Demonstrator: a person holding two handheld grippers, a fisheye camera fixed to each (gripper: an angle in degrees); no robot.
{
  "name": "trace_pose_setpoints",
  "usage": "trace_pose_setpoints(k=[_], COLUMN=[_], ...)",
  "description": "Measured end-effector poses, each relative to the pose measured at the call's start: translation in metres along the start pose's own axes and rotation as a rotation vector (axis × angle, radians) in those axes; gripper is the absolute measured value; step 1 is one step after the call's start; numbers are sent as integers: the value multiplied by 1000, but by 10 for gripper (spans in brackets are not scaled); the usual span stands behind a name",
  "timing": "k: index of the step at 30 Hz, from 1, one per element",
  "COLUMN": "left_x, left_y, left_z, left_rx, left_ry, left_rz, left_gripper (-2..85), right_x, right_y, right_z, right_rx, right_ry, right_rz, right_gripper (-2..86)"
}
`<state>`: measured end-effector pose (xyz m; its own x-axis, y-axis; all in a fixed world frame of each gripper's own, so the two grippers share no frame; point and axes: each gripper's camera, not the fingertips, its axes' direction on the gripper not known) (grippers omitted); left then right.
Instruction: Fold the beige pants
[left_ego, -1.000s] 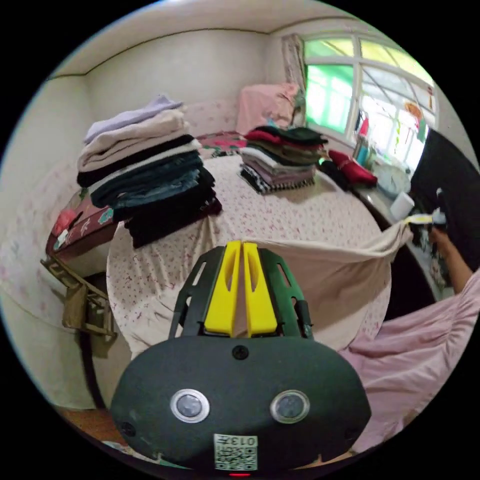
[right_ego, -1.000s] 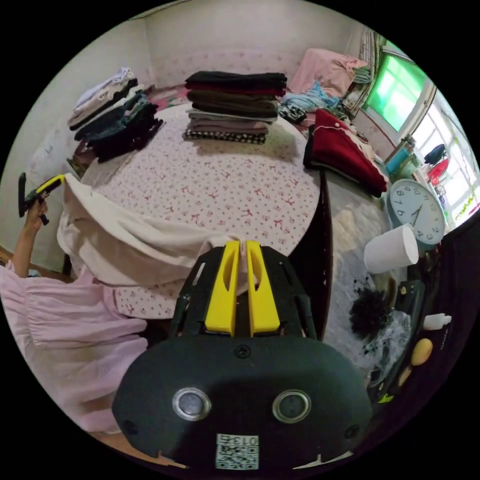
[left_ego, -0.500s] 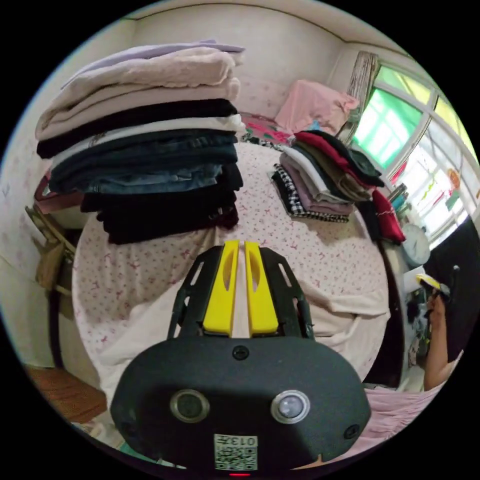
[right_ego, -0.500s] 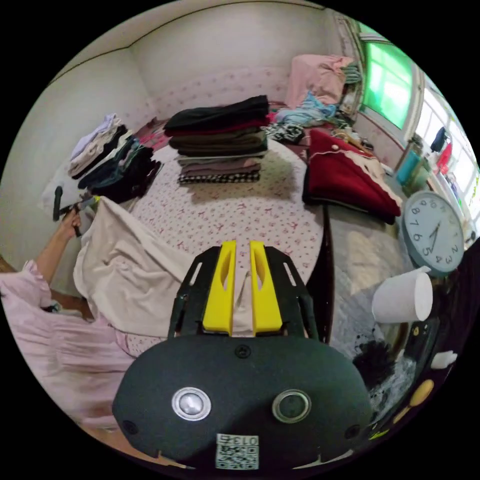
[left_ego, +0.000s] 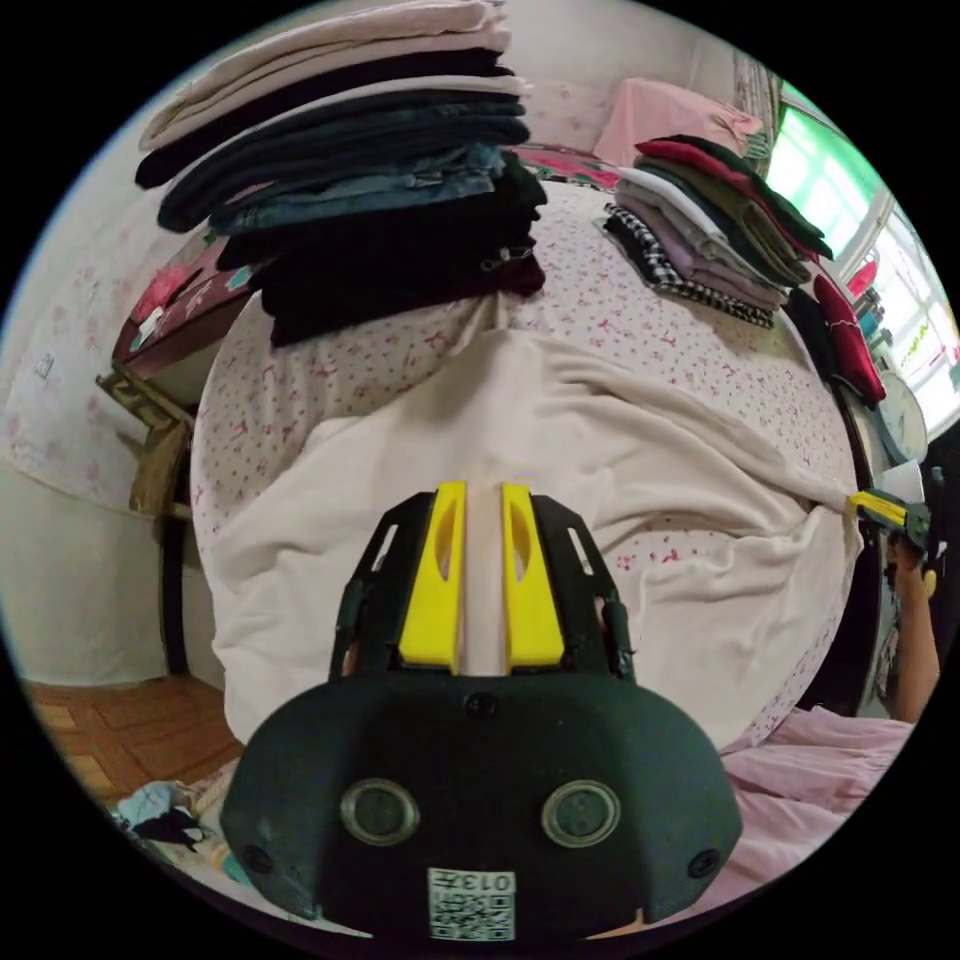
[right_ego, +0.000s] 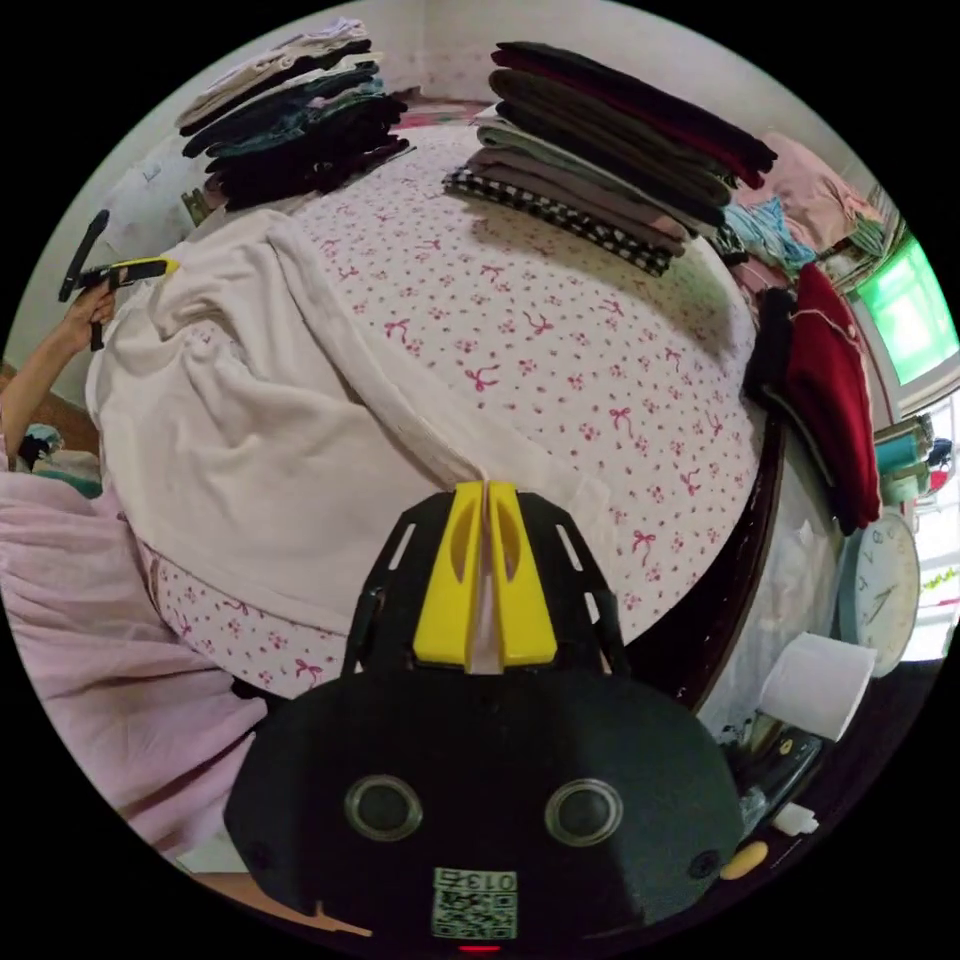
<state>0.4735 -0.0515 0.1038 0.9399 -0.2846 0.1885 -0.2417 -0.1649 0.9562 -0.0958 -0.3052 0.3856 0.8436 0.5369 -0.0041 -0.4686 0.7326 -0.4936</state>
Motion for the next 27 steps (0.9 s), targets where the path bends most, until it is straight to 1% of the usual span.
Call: trace_pose_setpoints(k=[2, 4, 6, 9, 11, 12, 14, 16, 17, 18, 21, 23, 25, 27], left_x=[-17, -30, -45, -79, -112, -121, -156, -183, -199, -206, -229, -231, -227, -223], left_y=[7, 11, 14, 19, 19, 19, 10, 1, -8, -13, -37, -50, -54, -53], left_z=[-5, -10, -18, -33, -38, -38, -33, -30, -27, -24, 1, 22, 29, 28], left_rx=[8, 20, 41, 86, 95, 95, 54, 46, 28, 16, -96, -177, -195, -166], left_ry=[-34, -51, -90, -150, -179, -187, -195, -156, -131, -126, -51, 58, 107, 119], left_rz=[-41, -69, -103, -184, -254, -267, -315, -346, -351, -352, -283, -181, -102, -45], left_gripper=[58, 52, 48, 48, 57, 58, 61, 63, 69, 73, 106, 123, 126, 126], right_x=[7, 34, 60, 95, 113, 127, 143, 144, 141, 137, 132, 133, 136, 141], right_y=[-10, -23, -32, -51, -62, -69, -78, -83, -83, -83, -80, -78, -77, -75], right_z=[-15, -51, -77, -87, -78, -64, -38, -10, -6, -1, 2, -2, -2, -1], right_rx=[42, 167, 249, 262, 252, 213, 143, 56, 47, 37, 28, 41, 27, 15], right_ry=[56, 94, 128, 183, 226, 221, 155, 139, 148, 171, 182, 171, 165, 150], right_rz=[-10, 58, 129, 191, 241, 290, 330, 335, 332, 331, 345, 356, 359, 364], right_gripper=[10, 7, 6, 6, 7, 8, 8, 9, 9, 9, 9, 10, 11, 12])
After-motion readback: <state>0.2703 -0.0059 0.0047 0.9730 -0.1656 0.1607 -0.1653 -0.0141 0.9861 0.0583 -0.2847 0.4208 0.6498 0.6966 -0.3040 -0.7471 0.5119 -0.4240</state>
